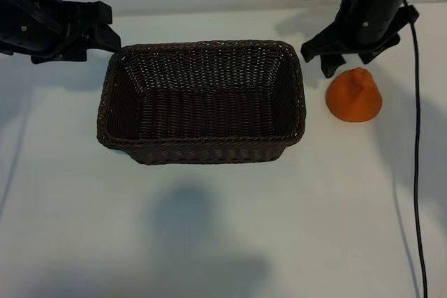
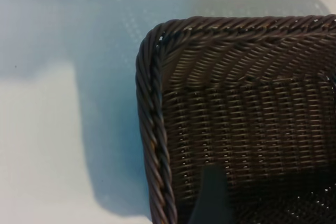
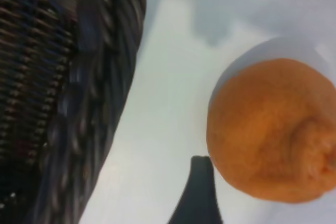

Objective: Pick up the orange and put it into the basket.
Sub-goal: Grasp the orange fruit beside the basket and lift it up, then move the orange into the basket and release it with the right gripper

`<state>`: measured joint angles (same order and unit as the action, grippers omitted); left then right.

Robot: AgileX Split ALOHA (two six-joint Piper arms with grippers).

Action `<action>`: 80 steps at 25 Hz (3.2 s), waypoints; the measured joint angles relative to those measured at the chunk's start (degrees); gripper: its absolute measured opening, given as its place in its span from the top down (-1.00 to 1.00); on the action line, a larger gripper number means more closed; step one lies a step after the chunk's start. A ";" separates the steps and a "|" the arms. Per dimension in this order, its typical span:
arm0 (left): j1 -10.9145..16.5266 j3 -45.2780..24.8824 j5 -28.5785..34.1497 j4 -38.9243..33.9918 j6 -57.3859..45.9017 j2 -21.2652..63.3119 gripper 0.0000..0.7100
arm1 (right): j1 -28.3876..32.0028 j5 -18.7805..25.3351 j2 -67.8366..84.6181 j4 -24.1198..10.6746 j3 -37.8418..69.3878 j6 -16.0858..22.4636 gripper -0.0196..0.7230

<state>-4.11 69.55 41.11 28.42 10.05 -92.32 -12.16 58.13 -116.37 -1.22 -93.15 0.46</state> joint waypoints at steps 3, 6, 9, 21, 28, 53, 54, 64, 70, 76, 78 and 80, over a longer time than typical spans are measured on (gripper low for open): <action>0.00 0.00 -0.47 0.45 0.39 0.00 -0.67 | 0.74 -1.16 -1.30 -0.11 0.00 0.00 -0.65; 0.00 0.00 -0.61 2.60 2.53 0.00 -0.67 | 2.00 -1.49 -2.94 -0.11 0.00 0.00 -0.65; 0.00 0.00 -0.66 4.56 3.94 0.00 -0.67 | 2.93 -2.17 -4.47 -0.11 0.00 0.00 -0.65; 0.00 0.00 -1.63 5.45 4.33 0.00 -0.66 | 3.12 -2.41 -9.11 0.08 -0.38 -0.83 -0.02; 0.00 0.00 -1.74 5.64 4.38 0.00 -0.66 | 3.12 -1.65 -8.82 0.08 -0.47 -0.95 0.69; 0.00 0.00 -2.29 5.64 4.80 0.00 -0.66 | 2.25 2.86 15.87 4.51 -0.41 -3.82 0.70; 0.00 0.00 -2.29 5.64 4.80 0.00 -0.66 | 1.56 2.86 15.87 5.26 -0.41 -4.45 0.70; 0.00 0.00 -2.24 5.69 4.80 0.00 -0.66 | -12.09 -4.76 14.78 9.87 -0.41 -5.87 0.70; 0.00 0.00 -2.08 5.69 4.80 0.00 -0.66 | -16.05 -7.15 10.57 10.01 -0.41 -7.00 0.70; 0.00 0.00 -1.21 5.69 4.80 0.00 -0.66 | -16.39 -8.44 7.56 10.07 -0.41 -8.40 0.70; 0.00 0.00 -1.03 5.69 4.82 0.00 -0.66 | -16.39 -8.78 6.68 10.13 -0.41 -8.66 0.70; 0.00 0.00 -1.02 5.69 4.82 0.00 -0.66 | -16.39 -9.14 6.06 10.30 -0.41 -9.04 0.70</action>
<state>-4.11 69.55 40.10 34.11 14.87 -92.32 -28.54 49.00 -110.31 9.08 -93.56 -8.58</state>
